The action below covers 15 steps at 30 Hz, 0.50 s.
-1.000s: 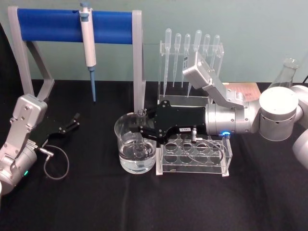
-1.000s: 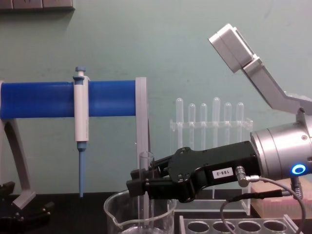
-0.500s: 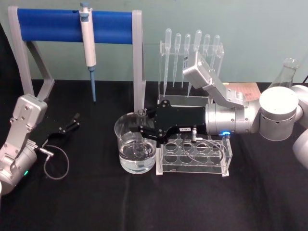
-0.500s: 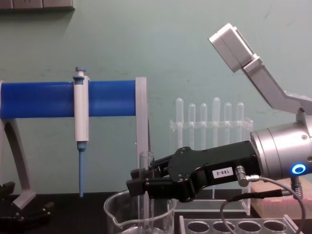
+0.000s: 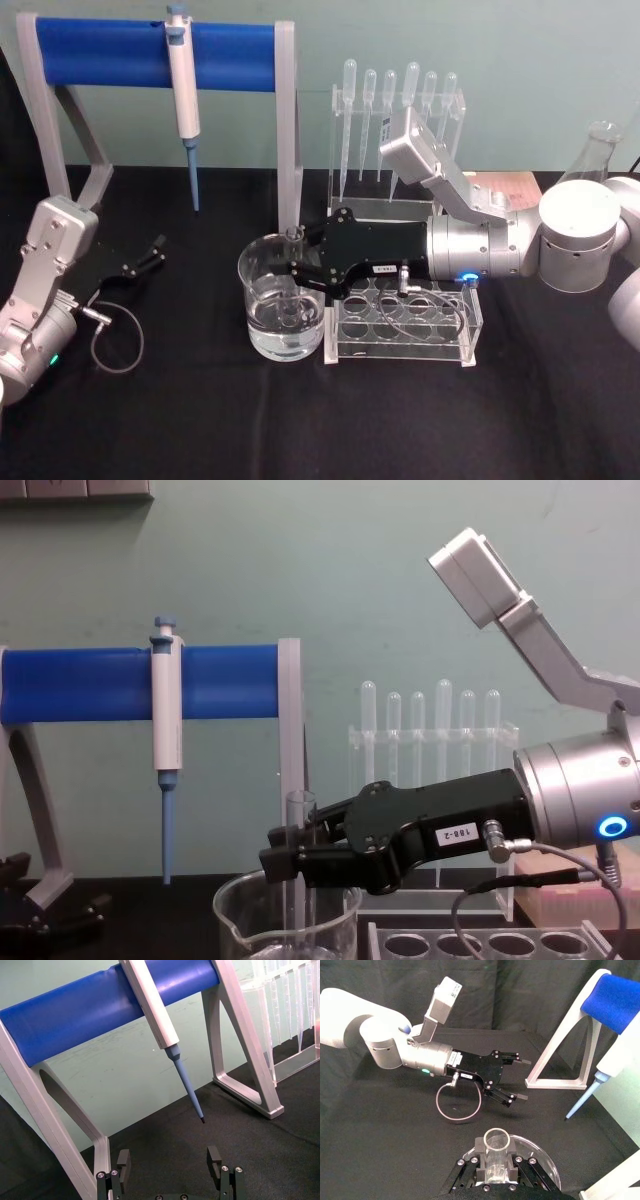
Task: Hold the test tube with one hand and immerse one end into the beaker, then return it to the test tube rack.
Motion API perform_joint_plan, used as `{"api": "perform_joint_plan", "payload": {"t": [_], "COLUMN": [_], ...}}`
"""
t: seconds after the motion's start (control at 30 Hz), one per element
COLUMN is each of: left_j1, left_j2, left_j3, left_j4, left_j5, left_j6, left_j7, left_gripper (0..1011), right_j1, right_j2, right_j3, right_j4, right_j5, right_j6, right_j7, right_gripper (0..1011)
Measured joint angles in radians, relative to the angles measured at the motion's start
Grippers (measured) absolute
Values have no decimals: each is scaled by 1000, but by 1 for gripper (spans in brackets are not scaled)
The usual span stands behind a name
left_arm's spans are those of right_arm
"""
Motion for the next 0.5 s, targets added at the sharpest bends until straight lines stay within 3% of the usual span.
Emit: {"api": "perform_joint_plan", "payload": {"t": [0.5], "left_j1": [0], "left_j2": [0], "left_j3": [0], "left_j4": [0], "left_j5": [0], "left_j6": [0], "left_j7": [0], "left_gripper": [1000], "right_j1": [0], "right_j2": [0], "right_j3": [0], "right_j4": [0], "right_j5": [0], "right_j6": [0], "right_j7": [0], "right_gripper": [241]}}
